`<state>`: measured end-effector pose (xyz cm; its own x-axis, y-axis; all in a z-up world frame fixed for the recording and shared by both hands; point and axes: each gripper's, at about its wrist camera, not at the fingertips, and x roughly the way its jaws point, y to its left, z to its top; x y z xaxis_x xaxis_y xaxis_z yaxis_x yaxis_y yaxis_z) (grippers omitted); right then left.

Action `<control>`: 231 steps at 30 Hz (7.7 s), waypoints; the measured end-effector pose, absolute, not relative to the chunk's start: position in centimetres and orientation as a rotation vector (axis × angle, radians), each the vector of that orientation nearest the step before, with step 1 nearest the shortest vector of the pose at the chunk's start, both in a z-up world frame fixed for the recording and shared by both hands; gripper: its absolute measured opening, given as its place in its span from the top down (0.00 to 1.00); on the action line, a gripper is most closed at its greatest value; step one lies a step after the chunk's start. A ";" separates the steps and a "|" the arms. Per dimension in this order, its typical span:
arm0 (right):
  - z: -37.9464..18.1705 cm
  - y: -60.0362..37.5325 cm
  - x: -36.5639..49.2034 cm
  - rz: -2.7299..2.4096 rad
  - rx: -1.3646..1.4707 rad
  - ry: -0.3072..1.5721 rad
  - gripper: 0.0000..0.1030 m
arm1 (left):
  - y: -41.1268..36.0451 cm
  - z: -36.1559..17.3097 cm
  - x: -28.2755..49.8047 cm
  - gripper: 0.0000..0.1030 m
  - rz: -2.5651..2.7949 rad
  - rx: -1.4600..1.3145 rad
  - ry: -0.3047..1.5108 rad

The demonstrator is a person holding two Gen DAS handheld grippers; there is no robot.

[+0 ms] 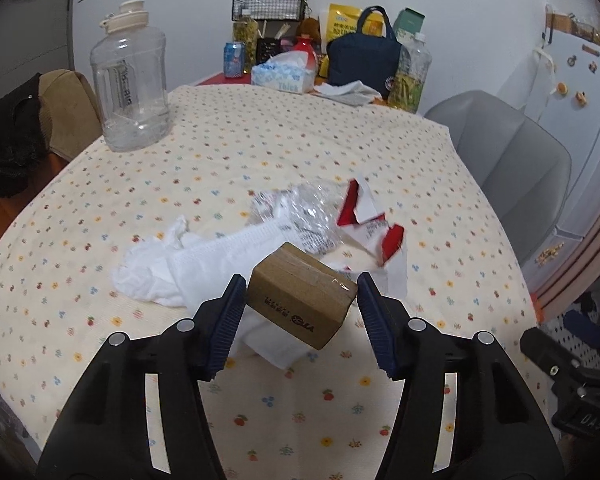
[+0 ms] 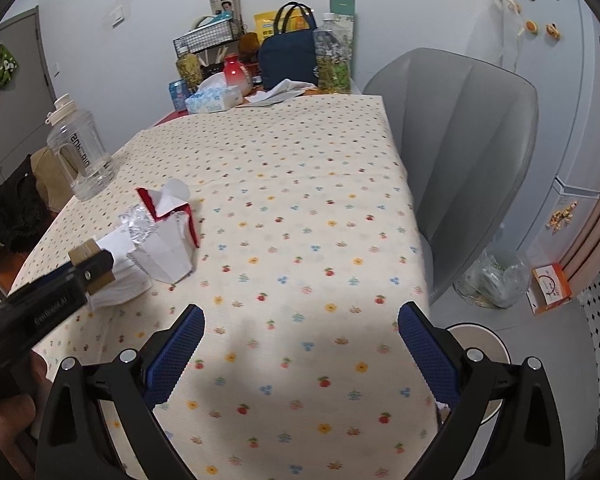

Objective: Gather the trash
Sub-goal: 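Grasp the small brown cardboard box with the left tool, then grasp the white-and-red paper cup with the right tool while the left tool holds the box, then carry the brown box and paper cup with both tools over the bin, then open the right tool to drop the cup while the left tool releases the box, then move both open tools back toward the trash on the table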

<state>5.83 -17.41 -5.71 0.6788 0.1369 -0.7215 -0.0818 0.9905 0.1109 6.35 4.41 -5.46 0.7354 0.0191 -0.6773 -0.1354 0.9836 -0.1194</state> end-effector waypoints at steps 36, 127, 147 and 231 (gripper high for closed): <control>-7.6 -4.5 11.1 0.292 -0.094 0.870 0.20 | 12.5 -7.2 8.8 0.44 0.181 -0.279 0.717; -6.9 -40.8 3.3 -0.242 0.251 0.729 0.73 | -28.0 -5.1 11.1 0.44 -0.362 0.195 0.733; -10.5 -45.9 4.0 -0.335 0.332 0.777 0.73 | -30.9 -7.2 11.8 0.44 -0.389 0.236 0.783; -2.6 -33.8 5.0 -0.222 0.163 0.667 0.10 | -11.8 0.2 10.8 0.06 -0.215 -0.074 0.651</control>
